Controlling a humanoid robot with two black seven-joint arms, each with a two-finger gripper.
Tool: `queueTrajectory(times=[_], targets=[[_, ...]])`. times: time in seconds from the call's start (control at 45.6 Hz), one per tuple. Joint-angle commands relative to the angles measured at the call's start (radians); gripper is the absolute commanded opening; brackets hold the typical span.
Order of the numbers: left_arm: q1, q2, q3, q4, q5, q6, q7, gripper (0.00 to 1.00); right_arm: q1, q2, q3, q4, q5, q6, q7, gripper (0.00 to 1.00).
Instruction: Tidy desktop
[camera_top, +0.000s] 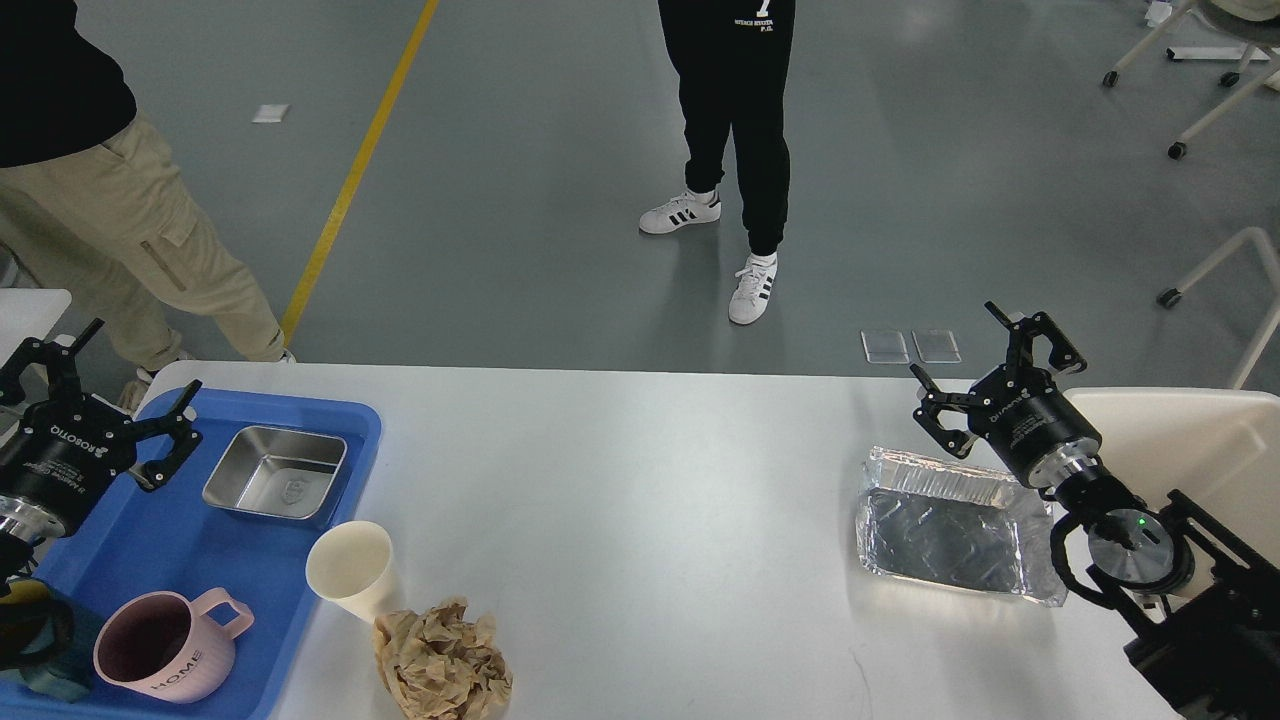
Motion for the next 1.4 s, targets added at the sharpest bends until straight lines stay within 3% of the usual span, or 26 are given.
queueTrajectory(times=[0.0,0.197,0.373,0.439,0.57,0.702,0.855,0.943,1.14,1.228,1.381], targets=[[0.001,-0.001,0.001,-0.001,-0.004,-0.007,0.004,0.97,0.003,-0.002,0.018,-0.013,-0.003,0.054,0.006,1.0],[0.001,0.001,0.007,-0.001,-0.002,-0.01,0.004,0.97,0.009,-0.018,0.043,-0.015,-0.005,0.021,0.024,1.0],[0.001,0.002,0.015,0.002,-0.002,-0.016,0.006,0.97,0.008,-0.192,0.029,-0.003,-0.052,0.073,0.036,1.0],[0.001,0.001,0.016,0.001,-0.002,-0.017,0.006,0.97,0.009,-0.243,0.029,-0.003,-0.115,0.104,0.088,1.0],[0.0,-0.001,0.019,0.002,-0.002,-0.025,0.006,0.97,0.012,-0.35,0.027,0.016,-0.271,0.106,0.234,1.0],[-0.005,-0.002,0.021,0.001,-0.001,-0.033,0.006,0.97,0.015,-0.455,0.029,0.027,-0.377,0.09,0.311,1.0],[-0.003,-0.001,0.024,0.001,-0.002,-0.059,0.006,0.97,0.021,-0.597,0.026,0.025,-0.376,0.014,0.283,1.0],[0.0,0.001,0.024,0.002,-0.002,-0.073,0.007,0.97,0.009,-0.668,0.021,0.04,-0.376,0.018,0.291,1.0],[0.001,0.007,0.022,0.005,-0.002,-0.106,0.036,0.97,-0.087,-0.792,0.02,0.199,-0.388,0.185,0.297,1.0],[0.0,0.01,0.022,0.01,0.001,-0.112,0.039,0.97,-0.133,-0.866,-0.034,0.332,-0.446,0.17,0.294,1.0],[0.0,0.006,0.022,0.01,0.007,-0.112,0.059,0.97,-0.13,-0.929,-0.175,0.48,-0.724,0.055,0.268,1.0]])
